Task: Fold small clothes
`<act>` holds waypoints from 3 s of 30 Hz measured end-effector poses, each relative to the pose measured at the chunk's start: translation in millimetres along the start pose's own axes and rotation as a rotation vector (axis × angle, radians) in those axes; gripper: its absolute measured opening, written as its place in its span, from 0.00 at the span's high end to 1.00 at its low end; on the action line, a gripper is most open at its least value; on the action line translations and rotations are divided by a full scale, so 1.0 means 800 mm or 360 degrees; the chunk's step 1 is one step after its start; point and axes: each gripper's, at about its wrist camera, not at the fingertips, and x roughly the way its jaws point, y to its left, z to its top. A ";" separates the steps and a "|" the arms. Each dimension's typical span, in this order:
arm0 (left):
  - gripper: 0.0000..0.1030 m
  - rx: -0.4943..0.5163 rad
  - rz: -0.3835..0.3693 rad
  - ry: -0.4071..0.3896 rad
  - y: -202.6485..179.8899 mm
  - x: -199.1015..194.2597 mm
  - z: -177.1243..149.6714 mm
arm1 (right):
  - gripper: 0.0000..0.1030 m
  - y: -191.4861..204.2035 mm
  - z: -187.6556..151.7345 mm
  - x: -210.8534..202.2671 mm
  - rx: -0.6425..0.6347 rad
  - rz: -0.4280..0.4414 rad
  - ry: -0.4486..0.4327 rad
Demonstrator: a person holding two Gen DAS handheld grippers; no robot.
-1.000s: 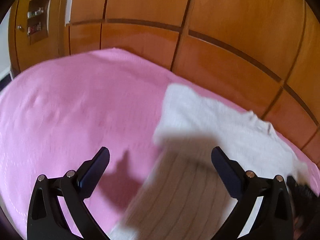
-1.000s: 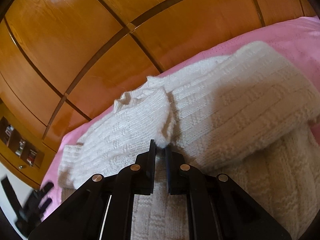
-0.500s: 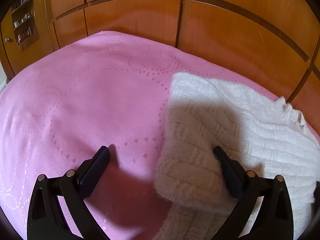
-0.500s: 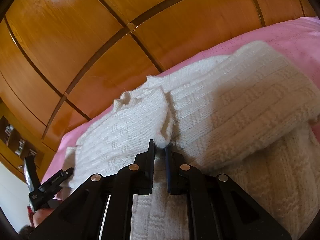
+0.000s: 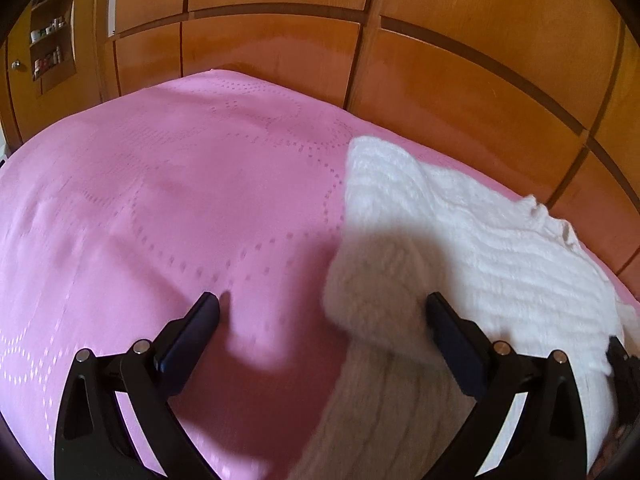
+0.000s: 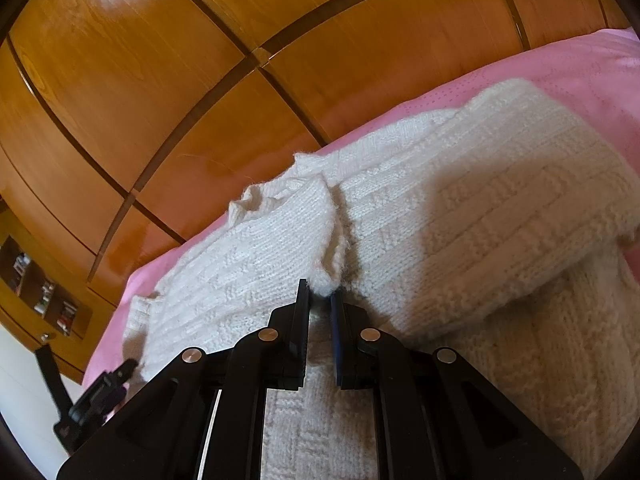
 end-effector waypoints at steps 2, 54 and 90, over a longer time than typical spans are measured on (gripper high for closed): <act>0.02 -0.0001 -0.0017 -0.0003 0.004 -0.007 -0.006 | 0.93 0.000 0.000 0.000 0.0002 0.0002 -0.0001; 0.07 0.0293 -0.0571 0.0015 0.060 -0.134 -0.132 | 0.43 -0.041 -0.079 -0.203 -0.0107 -0.0030 0.0029; 0.53 0.0141 -0.1147 0.0326 0.107 -0.133 -0.150 | 0.50 -0.127 -0.117 -0.246 0.0122 0.0296 0.0233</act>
